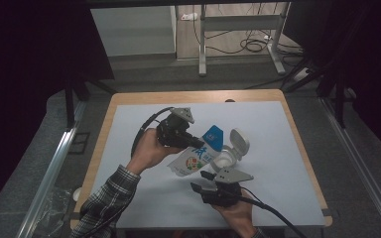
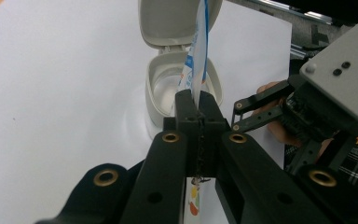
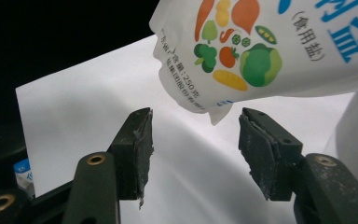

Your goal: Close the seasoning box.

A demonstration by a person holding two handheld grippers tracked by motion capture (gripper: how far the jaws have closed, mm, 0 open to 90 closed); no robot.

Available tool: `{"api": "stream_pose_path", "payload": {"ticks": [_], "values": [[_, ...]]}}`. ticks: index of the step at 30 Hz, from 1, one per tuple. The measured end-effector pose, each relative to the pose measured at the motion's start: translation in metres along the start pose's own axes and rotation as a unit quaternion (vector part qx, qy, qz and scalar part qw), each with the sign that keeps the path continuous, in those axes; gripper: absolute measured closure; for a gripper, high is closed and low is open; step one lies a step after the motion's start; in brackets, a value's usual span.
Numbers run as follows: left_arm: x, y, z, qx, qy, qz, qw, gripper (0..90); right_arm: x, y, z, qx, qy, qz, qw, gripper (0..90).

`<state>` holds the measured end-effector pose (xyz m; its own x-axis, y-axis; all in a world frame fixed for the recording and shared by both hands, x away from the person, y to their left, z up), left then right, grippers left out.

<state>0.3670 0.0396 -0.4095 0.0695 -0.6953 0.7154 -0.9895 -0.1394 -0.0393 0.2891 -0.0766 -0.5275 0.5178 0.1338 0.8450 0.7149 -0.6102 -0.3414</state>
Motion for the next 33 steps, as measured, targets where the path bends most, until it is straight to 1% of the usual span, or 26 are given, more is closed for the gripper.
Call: {"api": "stream_pose_path", "payload": {"ticks": [5,6,8,13,18,19,21,22,23,24,25,26,27,30,32,33], "values": [[-0.001,0.001,-0.003,0.000,0.010,0.001,1.0000,90.0,0.003,0.003,-0.008,0.005,0.008,0.004,0.9999,46.6],[-0.002,0.001,-0.004,0.004,0.012,0.003,0.9999,90.0,0.003,0.004,-0.010,0.006,0.012,0.004,0.9999,46.9],[-0.003,0.002,-0.006,0.003,0.019,0.003,0.9998,90.0,0.004,0.006,-0.014,0.009,0.014,0.012,0.9998,48.0],[-0.005,0.002,-0.009,0.005,0.028,0.003,0.9996,90.0,0.008,0.011,-0.020,0.006,0.018,0.017,0.9997,50.0],[-0.007,0.004,-0.011,0.003,0.036,0.003,0.9993,90.0,0.018,0.017,-0.030,0.003,0.028,0.029,0.9992,54.2],[-0.008,0.005,-0.012,0.001,0.037,0.004,0.9993,90.0,0.020,0.020,-0.031,0.000,0.032,0.026,0.9992,54.6],[-0.009,0.006,-0.013,0.001,0.038,0.005,0.9993,90.0,0.025,0.025,-0.035,-0.006,0.037,0.029,0.9989,57.8],[-0.009,0.007,-0.013,-0.001,0.039,0.004,0.9992,90.0,0.027,0.026,-0.036,-0.003,0.037,0.031,0.9989,58.6],[-0.010,0.007,-0.014,0.000,0.039,0.004,0.9992,90.0,0.029,0.027,-0.037,0.004,0.038,0.035,0.9987,58.7],[-0.010,0.008,-0.014,0.000,0.040,0.004,0.9992,90.0,0.031,0.028,-0.038,0.006,0.040,0.037,0.9985,58.9],[-0.011,0.008,-0.015,0.000,0.040,0.005,0.9992,90.0,0.033,0.028,-0.038,0.005,0.042,0.032,0.9986,58.0],[-0.011,0.009,-0.016,-0.001,0.041,0.004,0.9991,90.0,0.035,0.029,-0.039,-0.008,0.044,0.029,0.9986,57.5],[-0.012,0.010,-0.017,0.000,0.042,0.005,0.9991,90.0,0.037,0.030,-0.039,-0.011,0.046,0.026,0.9985,57.2],[-0.013,0.011,-0.019,0.001,0.044,0.005,0.9990,90.0,0.042,0.035,-0.042,-0.009,0.049,0.042,0.9979,55.5],[-0.014,0.012,-0.021,0.001,0.046,0.005,0.9990,90.0,0.047,0.036,-0.043,-0.005,0.055,0.048,0.9973,55.0],[-0.015,0.013,-0.022,0.000,0.047,0.005,0.9989,90.0,0.049,0.037,-0.043,-0.004,0.056,0.047,0.9973,54.2]]}}
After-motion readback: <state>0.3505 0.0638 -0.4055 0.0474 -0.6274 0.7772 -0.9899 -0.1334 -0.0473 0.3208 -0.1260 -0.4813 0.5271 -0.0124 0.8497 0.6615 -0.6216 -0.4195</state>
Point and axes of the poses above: each handheld gripper's, and its own axes: z roughly forward along the jaws, x roughly out of its top, y roughly to its right, the point moved 6 cm from there along z, roughly forward along the jaws, and after that the axes turned 15 degrees about z, right-handed, at the moved point
